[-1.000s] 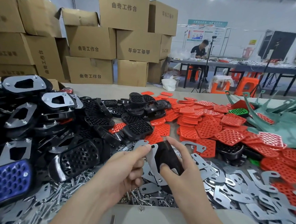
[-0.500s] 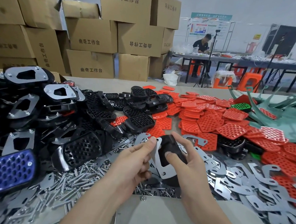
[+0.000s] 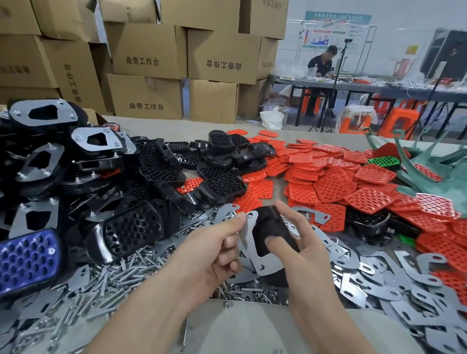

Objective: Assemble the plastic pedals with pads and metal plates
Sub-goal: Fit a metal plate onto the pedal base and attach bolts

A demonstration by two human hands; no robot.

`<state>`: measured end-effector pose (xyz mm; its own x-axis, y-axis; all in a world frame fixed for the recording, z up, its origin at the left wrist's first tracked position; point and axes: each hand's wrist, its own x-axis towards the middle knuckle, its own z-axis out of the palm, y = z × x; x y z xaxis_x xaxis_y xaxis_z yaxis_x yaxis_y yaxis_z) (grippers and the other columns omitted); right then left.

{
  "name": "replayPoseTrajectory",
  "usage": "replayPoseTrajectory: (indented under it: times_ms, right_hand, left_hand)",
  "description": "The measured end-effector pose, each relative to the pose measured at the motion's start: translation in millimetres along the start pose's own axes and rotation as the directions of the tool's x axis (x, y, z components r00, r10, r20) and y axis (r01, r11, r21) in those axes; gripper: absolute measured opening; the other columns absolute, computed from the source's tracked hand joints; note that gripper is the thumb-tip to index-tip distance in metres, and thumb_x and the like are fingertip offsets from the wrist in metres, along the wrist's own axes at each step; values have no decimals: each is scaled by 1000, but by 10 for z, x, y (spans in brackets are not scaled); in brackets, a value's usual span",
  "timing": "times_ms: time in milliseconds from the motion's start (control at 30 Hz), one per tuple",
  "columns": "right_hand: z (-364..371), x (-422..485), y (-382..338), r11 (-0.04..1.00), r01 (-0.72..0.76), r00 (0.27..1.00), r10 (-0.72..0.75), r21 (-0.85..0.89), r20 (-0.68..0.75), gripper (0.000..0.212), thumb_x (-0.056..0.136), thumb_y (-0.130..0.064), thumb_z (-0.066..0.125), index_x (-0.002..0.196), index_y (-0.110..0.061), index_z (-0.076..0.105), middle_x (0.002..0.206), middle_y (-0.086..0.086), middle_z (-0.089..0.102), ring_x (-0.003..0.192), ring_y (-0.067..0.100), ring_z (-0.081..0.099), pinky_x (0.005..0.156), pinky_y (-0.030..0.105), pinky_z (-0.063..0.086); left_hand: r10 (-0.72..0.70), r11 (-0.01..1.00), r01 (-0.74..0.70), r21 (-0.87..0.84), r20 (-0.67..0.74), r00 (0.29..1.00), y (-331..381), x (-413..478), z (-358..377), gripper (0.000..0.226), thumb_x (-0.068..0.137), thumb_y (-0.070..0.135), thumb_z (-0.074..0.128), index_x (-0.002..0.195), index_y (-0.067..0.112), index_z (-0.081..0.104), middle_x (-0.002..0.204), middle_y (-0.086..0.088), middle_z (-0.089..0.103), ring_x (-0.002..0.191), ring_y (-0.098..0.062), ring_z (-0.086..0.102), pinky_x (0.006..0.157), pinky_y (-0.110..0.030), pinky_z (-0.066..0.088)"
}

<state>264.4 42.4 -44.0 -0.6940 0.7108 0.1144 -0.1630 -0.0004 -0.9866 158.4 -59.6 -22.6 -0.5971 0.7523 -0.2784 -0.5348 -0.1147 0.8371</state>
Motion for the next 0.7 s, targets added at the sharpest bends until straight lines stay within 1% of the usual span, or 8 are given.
replayPoseTrajectory:
  times_ms: [100,233,300,367,400,533,600,700]
  right_hand:
    - [9,6,6,1000,2,1000,-2,15,-1,60,91,0,62,110,-57,69,88,14,73,75,23,56,75,41,47]
    - [18,6,19,1000,2,1000,-2,12,4,57,89,-4,63,112,-56,69,83,9,72,73,23,55,71,37,49]
    - [20,-4,8,1000,7,1000,-7,29,-5,52,81,-15,66,113,-56,68,85,9,73,74,23,57,72,39,52]
    - [18,-11,3,998,12,1000,-12,61,-5,52,74,-22,64,113,-55,68,88,6,75,76,23,63,79,46,55]
    - [16,-8,5,998,15,1000,-15,64,1,52,73,-22,64,114,-54,68,89,6,75,76,21,64,78,45,55]
    - [7,17,18,994,-9,999,5,109,37,51,85,-10,67,112,-53,70,91,3,76,79,17,68,66,28,57]
    - [-4,27,12,989,-32,998,24,147,58,47,80,-18,72,113,-52,71,98,-3,79,89,17,73,77,32,59]
    - [-11,38,-5,958,-116,983,72,263,172,56,77,-25,84,126,-45,67,111,4,78,101,24,75,85,40,61]
  left_hand:
    - [108,987,-103,122,-41,993,-51,25,1,49,94,29,68,46,19,61,48,4,44,36,-7,34,43,-22,44]
    - [252,945,-224,236,-92,963,-112,30,43,38,96,32,65,65,11,67,54,0,54,37,-9,44,48,-25,51]
    - [311,914,-258,312,-131,941,-122,34,36,32,93,40,68,86,9,68,57,0,60,39,-10,47,54,-29,54]
    - [289,921,-224,318,-175,941,-107,41,-11,46,86,47,73,114,12,59,58,2,63,42,-12,49,57,-31,53]
    - [292,914,-219,343,-178,940,-98,36,-33,51,85,49,73,119,15,56,59,3,63,43,-12,50,56,-30,53]
    - [412,809,-343,476,-44,910,-135,34,-25,28,90,49,62,104,25,70,81,-8,67,57,-10,60,52,-25,53]
    - [456,762,-398,510,12,890,-156,40,-18,24,96,46,57,97,28,72,80,-4,67,65,-9,61,53,-23,52]
    - [514,711,-398,579,-42,857,-154,62,-21,33,98,50,54,86,24,70,63,5,62,52,-7,55,47,-18,45]
